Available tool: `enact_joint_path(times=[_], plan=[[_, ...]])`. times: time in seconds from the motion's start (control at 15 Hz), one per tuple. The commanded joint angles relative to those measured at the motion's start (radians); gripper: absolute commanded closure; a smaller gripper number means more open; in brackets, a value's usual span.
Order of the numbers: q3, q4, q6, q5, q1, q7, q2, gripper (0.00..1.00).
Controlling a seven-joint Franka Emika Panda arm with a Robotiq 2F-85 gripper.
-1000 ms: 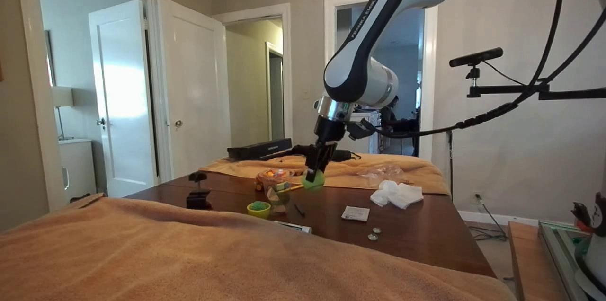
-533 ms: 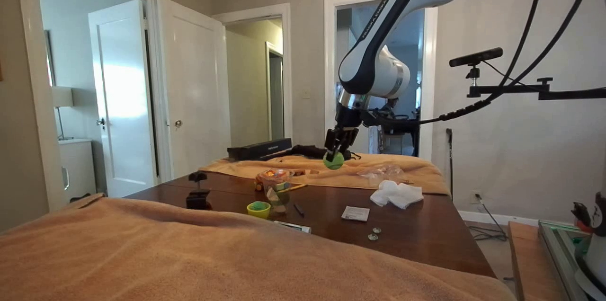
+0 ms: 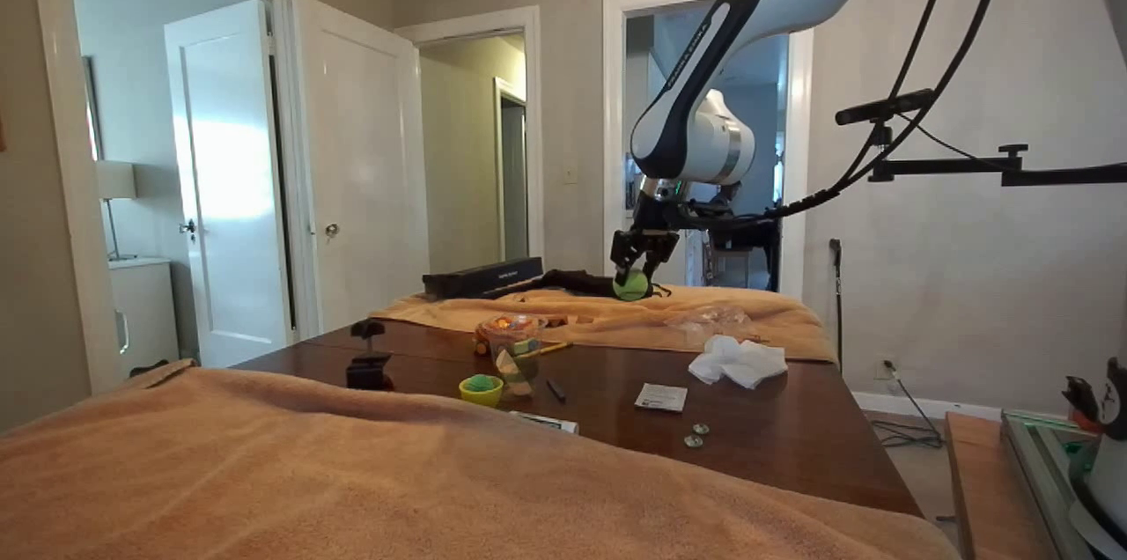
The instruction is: Move the green ball to the right
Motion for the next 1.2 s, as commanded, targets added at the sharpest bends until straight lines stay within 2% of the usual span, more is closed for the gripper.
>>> enact_joint_path(times=[0.0, 0.2, 0.67, 1.13], plan=[[-0.016, 0.093, -0.015, 0.026, -0.012, 0.06, 0.083, 0.61], [-0.032, 0.141, -0.076, 0.025, -0.016, 0.187, 0.128, 0.61], [-0.025, 0.253, -0.266, 0.146, -0.031, 0.398, 0.186, 0.61], [-0.085, 0.314, -0.301, 0.196, 0.003, 0.694, 0.237, 0.61]])
